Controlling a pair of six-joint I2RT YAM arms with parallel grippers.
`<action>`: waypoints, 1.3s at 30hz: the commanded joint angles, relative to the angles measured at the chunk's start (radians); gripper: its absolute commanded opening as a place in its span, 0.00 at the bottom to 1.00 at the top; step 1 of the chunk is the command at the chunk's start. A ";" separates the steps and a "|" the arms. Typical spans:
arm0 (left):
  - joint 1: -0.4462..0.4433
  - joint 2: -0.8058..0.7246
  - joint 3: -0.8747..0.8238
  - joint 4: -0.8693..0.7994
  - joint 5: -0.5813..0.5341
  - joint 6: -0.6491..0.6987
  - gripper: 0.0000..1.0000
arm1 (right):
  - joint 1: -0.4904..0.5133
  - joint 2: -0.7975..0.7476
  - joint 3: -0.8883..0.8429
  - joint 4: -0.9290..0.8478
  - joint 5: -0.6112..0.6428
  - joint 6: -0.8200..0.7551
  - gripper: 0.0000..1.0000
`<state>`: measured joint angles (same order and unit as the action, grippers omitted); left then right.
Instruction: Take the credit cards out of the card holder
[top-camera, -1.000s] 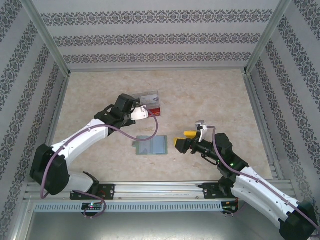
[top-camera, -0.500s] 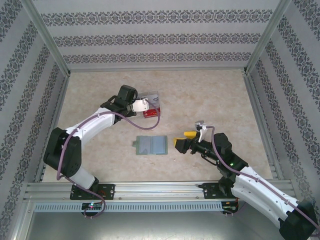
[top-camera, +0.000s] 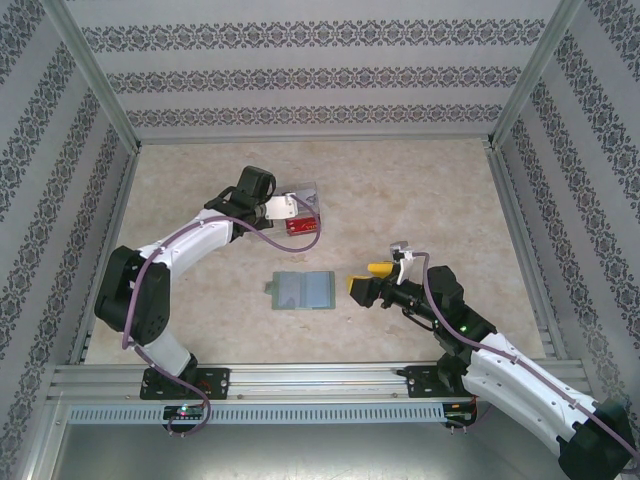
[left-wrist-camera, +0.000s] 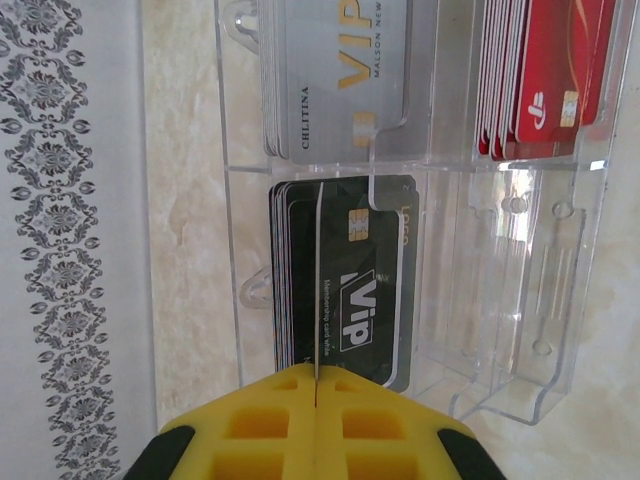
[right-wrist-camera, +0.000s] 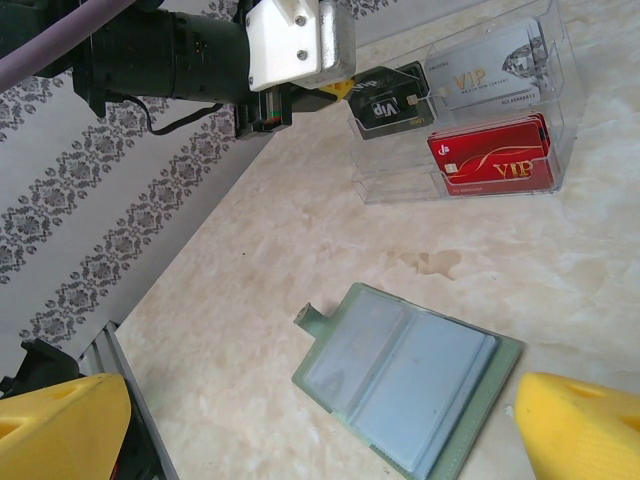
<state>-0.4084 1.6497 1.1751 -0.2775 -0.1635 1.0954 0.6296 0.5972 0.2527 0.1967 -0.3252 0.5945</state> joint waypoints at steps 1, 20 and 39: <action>0.021 0.022 0.021 -0.014 0.018 -0.010 0.00 | -0.011 0.007 -0.013 0.003 0.011 -0.018 0.98; 0.026 0.068 0.040 -0.036 0.022 -0.028 0.00 | -0.010 0.014 -0.017 0.005 0.014 -0.018 0.98; 0.043 0.131 0.100 0.000 -0.041 -0.043 0.25 | -0.010 0.018 -0.018 0.012 0.009 -0.019 0.98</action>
<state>-0.3859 1.7695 1.2350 -0.2836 -0.1787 1.0733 0.6300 0.6182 0.2527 0.1963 -0.3252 0.5945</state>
